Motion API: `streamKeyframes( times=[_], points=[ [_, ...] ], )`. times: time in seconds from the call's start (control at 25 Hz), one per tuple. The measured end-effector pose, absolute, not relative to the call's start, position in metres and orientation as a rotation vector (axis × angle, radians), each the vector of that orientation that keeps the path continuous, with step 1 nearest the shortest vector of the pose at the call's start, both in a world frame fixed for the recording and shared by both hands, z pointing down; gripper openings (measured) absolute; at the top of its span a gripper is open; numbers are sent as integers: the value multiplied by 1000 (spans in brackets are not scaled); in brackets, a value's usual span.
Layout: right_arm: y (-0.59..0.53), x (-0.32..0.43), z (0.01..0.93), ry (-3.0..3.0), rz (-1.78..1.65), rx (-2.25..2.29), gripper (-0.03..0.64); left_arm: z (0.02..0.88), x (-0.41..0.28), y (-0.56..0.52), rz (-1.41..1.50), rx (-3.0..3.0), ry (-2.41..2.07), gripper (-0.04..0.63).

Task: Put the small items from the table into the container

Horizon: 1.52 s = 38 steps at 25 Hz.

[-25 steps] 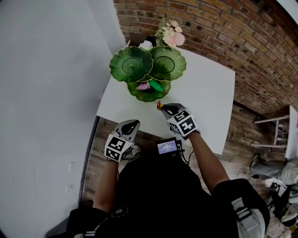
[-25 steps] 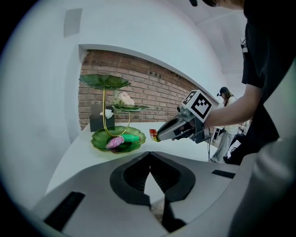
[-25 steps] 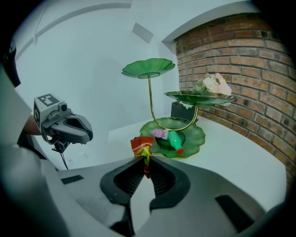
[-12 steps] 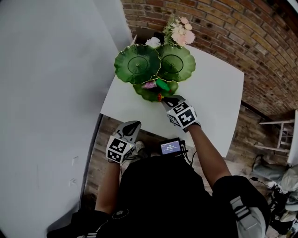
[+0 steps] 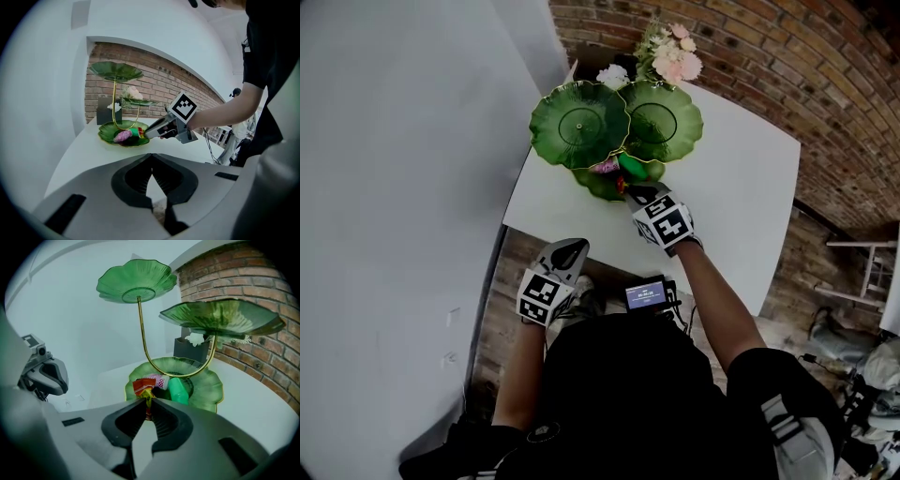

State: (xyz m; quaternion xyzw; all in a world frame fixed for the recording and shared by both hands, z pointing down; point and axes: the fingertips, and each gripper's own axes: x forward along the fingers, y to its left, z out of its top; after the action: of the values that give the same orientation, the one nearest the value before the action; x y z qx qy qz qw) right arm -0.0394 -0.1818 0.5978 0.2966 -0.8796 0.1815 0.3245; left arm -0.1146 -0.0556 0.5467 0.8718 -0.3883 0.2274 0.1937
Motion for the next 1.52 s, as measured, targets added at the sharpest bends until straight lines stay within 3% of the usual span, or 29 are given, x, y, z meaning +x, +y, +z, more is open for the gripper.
streamKeyframes(
  times=[1.52],
  points=[
    [-150, -27, 574, -2385, 554, 805, 47, 540, -113, -42, 603, 2490, -1090, 10]
  ],
)
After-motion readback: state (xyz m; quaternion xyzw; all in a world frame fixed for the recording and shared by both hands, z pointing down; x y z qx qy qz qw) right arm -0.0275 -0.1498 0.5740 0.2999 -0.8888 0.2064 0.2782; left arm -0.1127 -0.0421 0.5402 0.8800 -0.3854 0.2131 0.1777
